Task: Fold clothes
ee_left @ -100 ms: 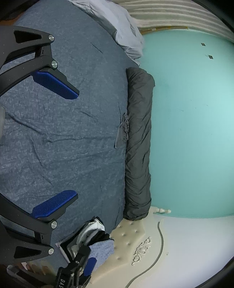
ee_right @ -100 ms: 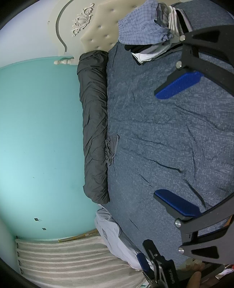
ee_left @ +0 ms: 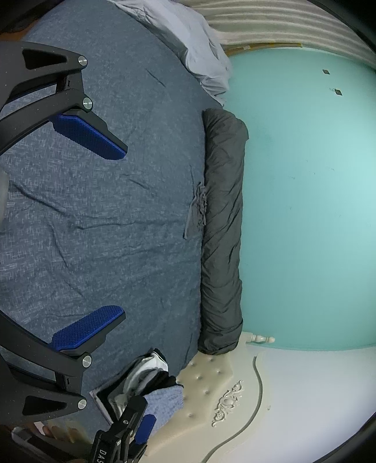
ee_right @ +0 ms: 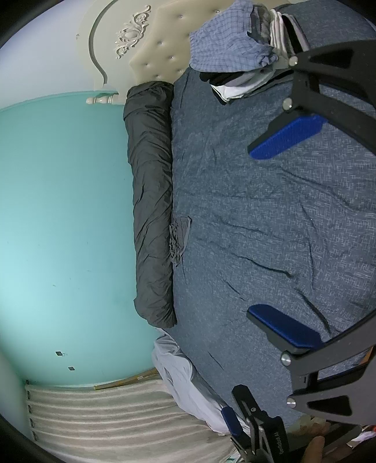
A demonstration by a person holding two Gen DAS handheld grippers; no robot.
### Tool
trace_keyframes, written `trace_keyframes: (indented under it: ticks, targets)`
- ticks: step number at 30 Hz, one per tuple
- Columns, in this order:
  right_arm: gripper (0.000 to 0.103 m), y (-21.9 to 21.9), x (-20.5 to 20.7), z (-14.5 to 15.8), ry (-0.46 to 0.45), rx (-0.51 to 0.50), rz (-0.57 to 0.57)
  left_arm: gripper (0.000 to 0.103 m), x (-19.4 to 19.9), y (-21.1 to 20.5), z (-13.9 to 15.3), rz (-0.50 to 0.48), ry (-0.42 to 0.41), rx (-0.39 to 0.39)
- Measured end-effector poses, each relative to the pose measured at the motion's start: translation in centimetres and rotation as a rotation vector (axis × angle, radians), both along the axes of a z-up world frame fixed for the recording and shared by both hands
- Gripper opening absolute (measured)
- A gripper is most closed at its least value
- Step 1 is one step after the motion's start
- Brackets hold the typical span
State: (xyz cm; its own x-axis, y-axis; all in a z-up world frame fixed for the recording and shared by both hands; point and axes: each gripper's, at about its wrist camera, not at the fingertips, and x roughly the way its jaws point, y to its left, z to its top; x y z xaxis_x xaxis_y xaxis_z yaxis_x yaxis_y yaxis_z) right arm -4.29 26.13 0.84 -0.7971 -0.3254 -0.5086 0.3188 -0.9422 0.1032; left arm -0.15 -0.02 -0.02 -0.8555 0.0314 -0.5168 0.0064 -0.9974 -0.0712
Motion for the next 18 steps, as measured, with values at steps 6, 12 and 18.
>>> trace_keyframes:
  ticks: [6, 12, 18]
  targets:
    - [0.101, 0.0, -0.3, 0.5, 0.003, -0.008, 0.000, 0.103, 0.8, -0.2, 0.1, -0.007, 0.052, -0.007]
    - [0.101, 0.5, 0.1, 0.3, 0.008, -0.011, 0.000, 0.103, 0.5, 0.2, 0.4, -0.009, 0.022, -0.013]
    - [0.101, 0.5, 0.1, 0.0, 0.006, -0.007, -0.002, 0.103, 0.7, 0.4, 0.3, -0.019, 0.017, -0.012]
